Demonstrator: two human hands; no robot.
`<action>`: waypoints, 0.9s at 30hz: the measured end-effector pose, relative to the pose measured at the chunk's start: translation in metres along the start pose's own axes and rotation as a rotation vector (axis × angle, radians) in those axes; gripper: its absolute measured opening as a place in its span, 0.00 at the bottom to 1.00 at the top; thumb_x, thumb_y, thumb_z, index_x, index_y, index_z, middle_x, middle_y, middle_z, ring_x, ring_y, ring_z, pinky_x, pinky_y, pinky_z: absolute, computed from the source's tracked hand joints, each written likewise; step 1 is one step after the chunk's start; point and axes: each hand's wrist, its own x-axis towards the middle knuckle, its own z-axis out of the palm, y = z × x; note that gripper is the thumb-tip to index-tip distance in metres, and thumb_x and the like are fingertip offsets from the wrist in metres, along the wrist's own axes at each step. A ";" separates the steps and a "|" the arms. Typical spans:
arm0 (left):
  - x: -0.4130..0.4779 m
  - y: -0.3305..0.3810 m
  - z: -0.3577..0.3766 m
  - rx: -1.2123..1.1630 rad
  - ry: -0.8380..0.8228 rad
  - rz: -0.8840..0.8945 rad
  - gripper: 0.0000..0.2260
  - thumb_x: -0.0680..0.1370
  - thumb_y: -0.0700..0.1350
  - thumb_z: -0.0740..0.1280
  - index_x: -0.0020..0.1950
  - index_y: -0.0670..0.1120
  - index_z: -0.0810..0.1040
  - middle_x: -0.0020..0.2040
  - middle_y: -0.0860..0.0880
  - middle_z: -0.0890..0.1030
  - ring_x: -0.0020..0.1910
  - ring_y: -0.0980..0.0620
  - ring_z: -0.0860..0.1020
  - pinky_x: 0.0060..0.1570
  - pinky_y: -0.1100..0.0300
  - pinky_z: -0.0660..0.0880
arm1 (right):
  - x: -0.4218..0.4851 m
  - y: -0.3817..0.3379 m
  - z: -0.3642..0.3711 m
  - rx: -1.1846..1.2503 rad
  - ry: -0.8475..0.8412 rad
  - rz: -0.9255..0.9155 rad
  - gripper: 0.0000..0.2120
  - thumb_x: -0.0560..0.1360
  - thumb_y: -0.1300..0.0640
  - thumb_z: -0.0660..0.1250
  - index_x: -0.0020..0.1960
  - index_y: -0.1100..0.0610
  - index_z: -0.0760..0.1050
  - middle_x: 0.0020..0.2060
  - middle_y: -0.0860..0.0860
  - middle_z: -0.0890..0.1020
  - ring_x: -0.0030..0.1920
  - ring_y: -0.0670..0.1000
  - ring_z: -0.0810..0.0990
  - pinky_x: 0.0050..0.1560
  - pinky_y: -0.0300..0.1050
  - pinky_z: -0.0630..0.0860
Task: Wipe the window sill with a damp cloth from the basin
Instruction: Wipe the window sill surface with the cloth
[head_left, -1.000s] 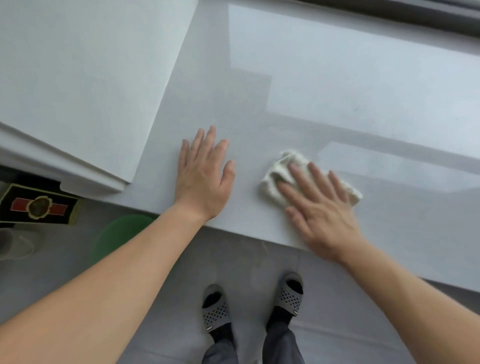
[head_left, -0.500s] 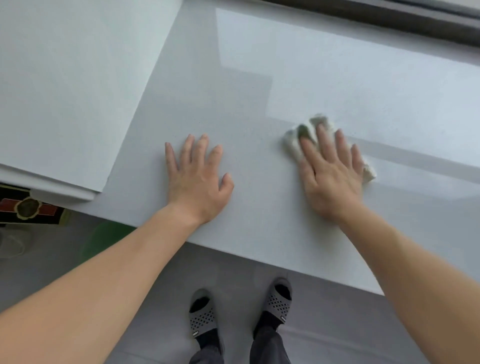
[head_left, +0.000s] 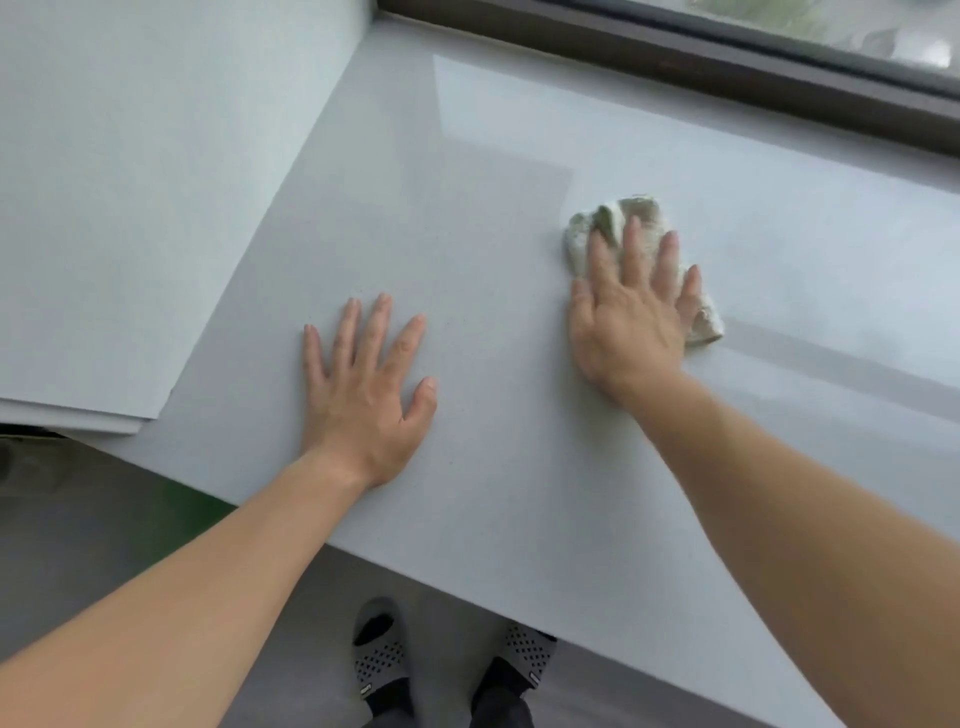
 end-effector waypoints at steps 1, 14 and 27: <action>0.000 0.001 0.000 -0.009 0.000 0.005 0.30 0.78 0.60 0.49 0.80 0.56 0.54 0.82 0.49 0.48 0.80 0.47 0.43 0.75 0.37 0.39 | -0.010 -0.011 0.005 -0.001 0.002 -0.096 0.27 0.82 0.42 0.47 0.81 0.42 0.52 0.82 0.47 0.46 0.81 0.58 0.40 0.77 0.63 0.38; 0.091 0.040 -0.019 -0.205 0.168 0.069 0.26 0.79 0.56 0.50 0.74 0.46 0.67 0.79 0.41 0.60 0.79 0.41 0.54 0.76 0.39 0.44 | 0.049 -0.012 -0.005 0.053 0.015 0.002 0.26 0.82 0.42 0.43 0.81 0.41 0.49 0.82 0.45 0.44 0.80 0.56 0.38 0.77 0.61 0.36; 0.146 0.058 -0.005 -0.014 0.025 -0.021 0.31 0.79 0.63 0.46 0.81 0.54 0.51 0.82 0.45 0.46 0.80 0.41 0.41 0.75 0.37 0.41 | 0.143 -0.002 -0.022 0.056 0.003 0.137 0.26 0.82 0.43 0.43 0.80 0.40 0.50 0.82 0.45 0.44 0.81 0.56 0.39 0.77 0.61 0.35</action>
